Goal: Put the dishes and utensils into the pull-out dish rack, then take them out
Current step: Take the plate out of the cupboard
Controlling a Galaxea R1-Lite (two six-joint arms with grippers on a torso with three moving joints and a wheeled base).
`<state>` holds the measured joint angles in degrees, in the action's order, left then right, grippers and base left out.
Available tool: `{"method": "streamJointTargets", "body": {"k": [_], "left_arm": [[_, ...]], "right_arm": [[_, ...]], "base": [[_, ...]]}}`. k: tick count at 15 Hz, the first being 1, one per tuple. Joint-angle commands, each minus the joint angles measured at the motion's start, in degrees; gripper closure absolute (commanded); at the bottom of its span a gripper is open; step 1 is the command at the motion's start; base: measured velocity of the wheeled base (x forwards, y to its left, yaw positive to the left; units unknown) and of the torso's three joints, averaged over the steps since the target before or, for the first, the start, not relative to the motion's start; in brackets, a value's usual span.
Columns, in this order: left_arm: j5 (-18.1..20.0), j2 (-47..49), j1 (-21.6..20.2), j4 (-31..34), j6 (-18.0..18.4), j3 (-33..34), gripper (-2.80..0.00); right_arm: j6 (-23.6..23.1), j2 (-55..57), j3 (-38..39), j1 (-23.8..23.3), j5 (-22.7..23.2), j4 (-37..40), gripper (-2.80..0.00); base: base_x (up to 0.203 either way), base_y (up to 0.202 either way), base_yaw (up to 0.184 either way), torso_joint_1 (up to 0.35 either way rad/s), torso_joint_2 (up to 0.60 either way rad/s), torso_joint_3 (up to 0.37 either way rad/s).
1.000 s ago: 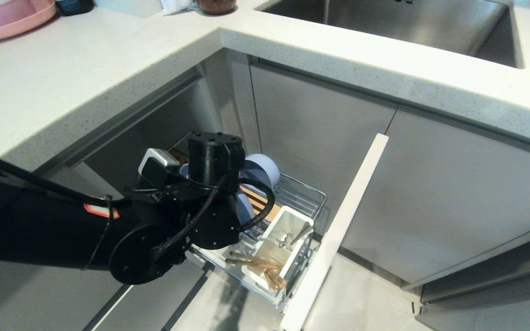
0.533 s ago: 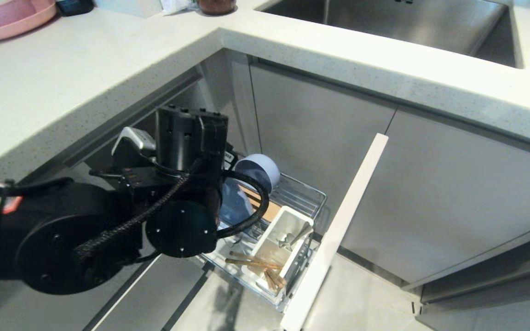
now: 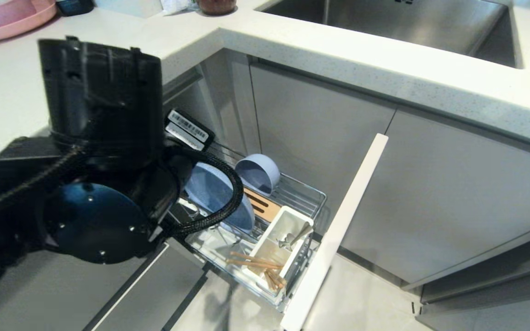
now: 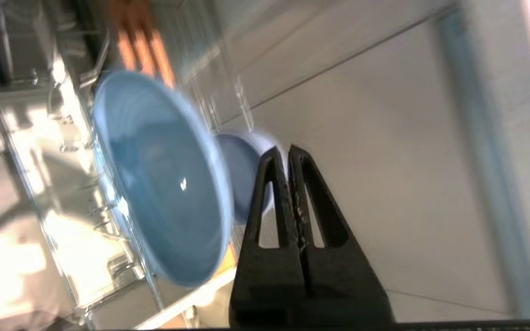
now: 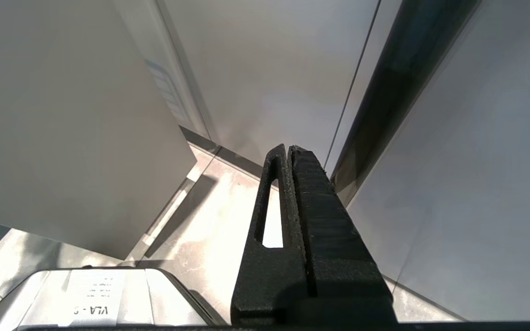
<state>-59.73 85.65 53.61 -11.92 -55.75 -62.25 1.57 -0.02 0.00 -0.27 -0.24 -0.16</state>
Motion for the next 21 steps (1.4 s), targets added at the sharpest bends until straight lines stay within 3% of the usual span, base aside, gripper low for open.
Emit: {"method": "streamJointTargets", "body": {"k": [1, 2, 5, 8, 10, 12, 14, 17, 19, 20, 21], "left_arm": [[-0.45, -5.3, 0.61, -0.73, 4.49, -1.16, 0.0], [-0.47, -6.98, 0.68, -1.3, 8.07, -1.8, 0.0], [0.57, -12.07, 0.04, -1.53, 13.53, -4.06, 0.0], [7.26, -18.48, -5.19, -1.54, 18.93, -4.15, 0.0], [16.76, -24.79, -10.0, -1.45, 23.82, -3.63, 0.0], [27.11, -30.48, -15.64, -1.5, 32.19, -2.36, 0.0], [37.07, -34.84, -23.81, -3.25, 40.52, 0.15, 0.0], [48.04, -40.86, -33.55, -4.09, 48.38, 3.03, 0.0], [57.93, -47.13, -39.8, 0.59, 53.26, 4.87, 0.0], [63.65, -51.45, -41.89, 5.56, 56.26, 5.44, 0.0], [67.0, -55.4, -43.15, 11.6, 59.23, 5.75, 0.0]], "right_arm": [[0.01, -0.24, 0.09, 0.0, -0.02, -0.02, 0.0], [0.01, -0.24, 0.09, 0.0, -0.02, -0.02, 0.0], [0.01, -0.23, 0.09, 0.0, -0.02, -0.02, 0.0], [0.01, -0.16, 0.09, 0.0, -0.02, -0.02, 0.0], [0.01, -0.24, 0.09, 0.0, -0.02, -0.02, 0.0], [0.01, -0.24, 0.09, 0.0, -0.02, -0.02, 0.0], [0.01, -0.24, 0.09, 0.0, -0.02, -0.02, 0.0], [0.01, -0.24, 0.09, 0.0, -0.02, -0.02, 0.0], [0.01, -0.2, 0.09, 0.0, -0.02, -0.02, 0.0], [0.01, -0.24, 0.09, 0.0, -0.02, -0.02, 0.0], [0.01, -0.24, 0.09, 0.0, -0.02, -0.02, 0.0]], "base": [[0.0, 0.0, 0.0, 0.0, 0.0, 0.0], [0.0, 0.0, 0.0, 0.0, 0.0, 0.0], [0.0, 0.0, 0.0, 0.0, 0.0, 0.0], [0.0, 0.0, 0.0, 0.0, 0.0, 0.0], [0.0, 0.0, 0.0, 0.0, 0.0, 0.0], [0.0, 0.0, 0.0, 0.0, 0.0, 0.0], [0.0, 0.0, 0.0, 0.0, 0.0, 0.0], [0.0, 0.0, 0.0, 0.0, 0.0, 0.0], [0.0, 0.0, 0.0, 0.0, 0.0, 0.0], [0.0, 0.0, 0.0, 0.0, 0.0, 0.0], [0.0, 0.0, 0.0, 0.0, 0.0, 0.0]]}}
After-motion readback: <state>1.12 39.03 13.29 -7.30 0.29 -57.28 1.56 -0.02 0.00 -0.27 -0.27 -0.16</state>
